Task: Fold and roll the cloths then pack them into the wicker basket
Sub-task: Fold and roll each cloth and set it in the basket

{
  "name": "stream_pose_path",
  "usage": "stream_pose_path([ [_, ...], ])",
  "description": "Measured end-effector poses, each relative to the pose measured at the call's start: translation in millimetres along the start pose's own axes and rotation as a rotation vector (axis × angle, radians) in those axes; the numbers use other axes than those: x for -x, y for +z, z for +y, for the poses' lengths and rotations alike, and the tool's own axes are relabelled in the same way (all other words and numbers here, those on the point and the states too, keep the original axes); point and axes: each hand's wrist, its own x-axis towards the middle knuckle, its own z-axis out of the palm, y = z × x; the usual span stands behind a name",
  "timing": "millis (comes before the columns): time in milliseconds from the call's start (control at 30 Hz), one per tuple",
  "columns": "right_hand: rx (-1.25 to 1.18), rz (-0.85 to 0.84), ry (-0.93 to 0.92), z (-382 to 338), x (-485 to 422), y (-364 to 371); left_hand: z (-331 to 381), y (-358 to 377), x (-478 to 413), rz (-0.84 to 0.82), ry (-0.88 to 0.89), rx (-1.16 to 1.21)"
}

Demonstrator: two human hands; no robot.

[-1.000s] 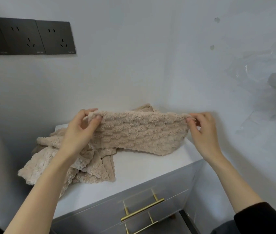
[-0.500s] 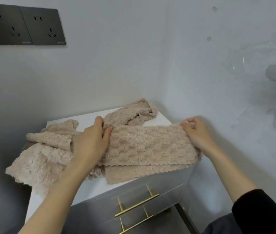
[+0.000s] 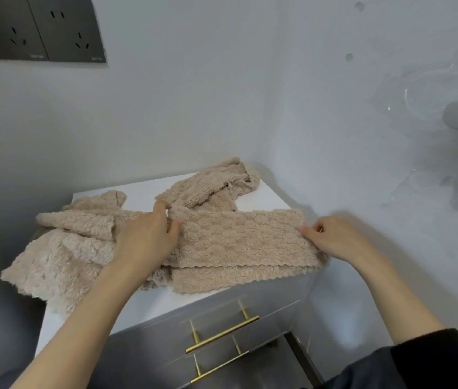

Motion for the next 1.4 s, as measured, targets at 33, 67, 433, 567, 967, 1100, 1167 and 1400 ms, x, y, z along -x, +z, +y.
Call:
stream_pose_path([
  [33,0.003,0.002,0.015,-0.6,1.0,1.6,0.1,0.7,-0.1,-0.006,-0.003,0.015],
  [67,-0.007,0.011,0.024,-1.0,2.5,2.5,0.6,1.0,0.5,-0.01,-0.005,0.022],
  [433,-0.281,-0.04,0.018,-8.7,8.0,-3.2,-0.5,1.9,1.2,0.012,0.038,0.307],
  [567,-0.482,0.129,0.038,-8.4,8.0,-11.4,3.2,-2.6,2.4,-0.028,0.048,0.507],
  [967,-0.142,-0.022,0.007,1.4,22.6,-14.4,2.3,-12.2,15.6,-0.269,0.147,0.393],
  [1100,-0.039,-0.039,0.05,-2.8,25.8,-11.6,-0.4,-13.8,19.1,-0.252,0.216,0.172],
  [1167,0.078,0.113,0.077,-8.8,26.3,-7.0,-0.4,-14.0,19.0,-0.135,0.219,-0.043],
  [1400,0.004,0.02,0.164,-13.4,5.2,9.0,19.6,5.8,6.2,0.087,0.308,0.032],
])
